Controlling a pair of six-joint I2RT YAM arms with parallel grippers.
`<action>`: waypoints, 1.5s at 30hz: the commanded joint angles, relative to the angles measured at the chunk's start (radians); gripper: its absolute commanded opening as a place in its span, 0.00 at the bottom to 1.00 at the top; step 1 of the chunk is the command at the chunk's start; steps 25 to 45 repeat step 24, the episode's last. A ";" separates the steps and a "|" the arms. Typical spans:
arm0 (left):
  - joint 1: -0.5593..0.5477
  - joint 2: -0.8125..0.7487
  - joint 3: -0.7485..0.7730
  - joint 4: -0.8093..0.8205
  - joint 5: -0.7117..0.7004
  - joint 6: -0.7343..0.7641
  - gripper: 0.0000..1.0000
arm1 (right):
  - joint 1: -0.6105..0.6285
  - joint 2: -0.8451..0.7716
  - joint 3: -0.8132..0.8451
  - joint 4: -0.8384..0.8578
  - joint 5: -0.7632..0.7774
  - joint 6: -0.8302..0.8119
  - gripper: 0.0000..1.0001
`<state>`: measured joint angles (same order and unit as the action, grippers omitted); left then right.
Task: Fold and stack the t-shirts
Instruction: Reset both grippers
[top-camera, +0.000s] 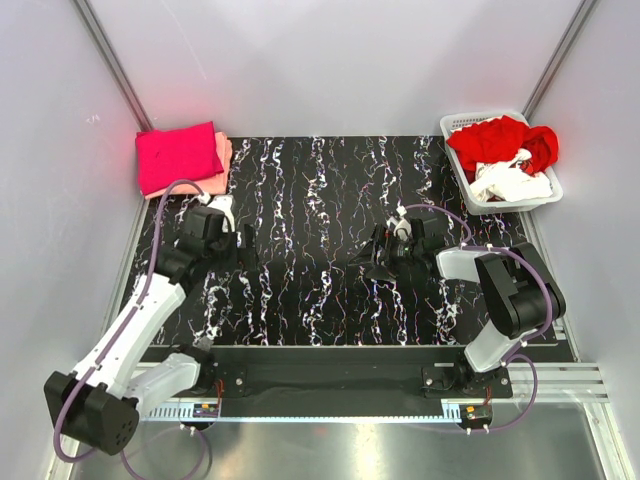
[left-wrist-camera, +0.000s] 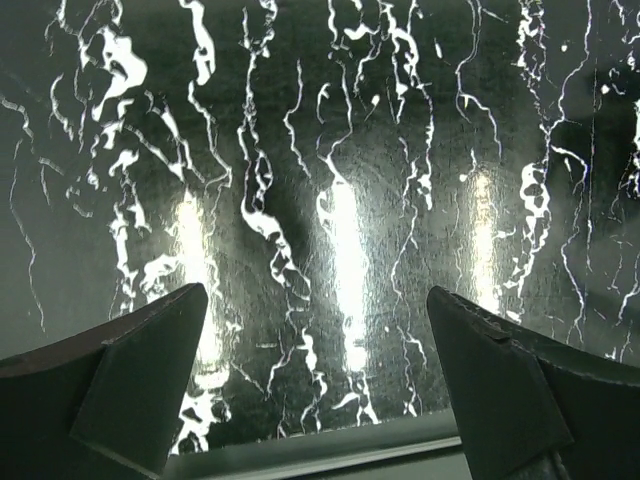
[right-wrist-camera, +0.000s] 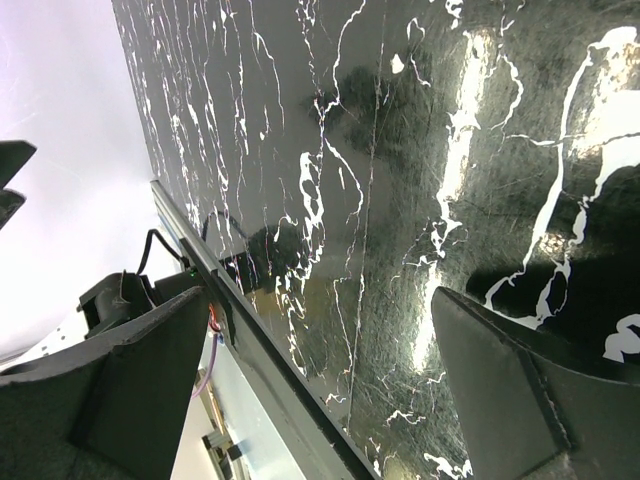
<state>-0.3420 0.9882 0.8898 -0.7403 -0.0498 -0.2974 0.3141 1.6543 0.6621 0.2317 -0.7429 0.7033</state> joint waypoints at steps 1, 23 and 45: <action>-0.002 -0.092 0.005 -0.007 -0.013 -0.037 0.99 | 0.006 -0.017 0.036 -0.014 0.007 -0.018 1.00; -0.012 -0.108 0.003 0.016 0.015 -0.022 0.99 | 0.036 -0.013 0.079 -0.061 0.007 -0.059 1.00; -0.012 -0.112 0.005 0.016 0.004 -0.029 0.99 | 0.039 -0.019 0.080 -0.086 0.023 -0.060 1.00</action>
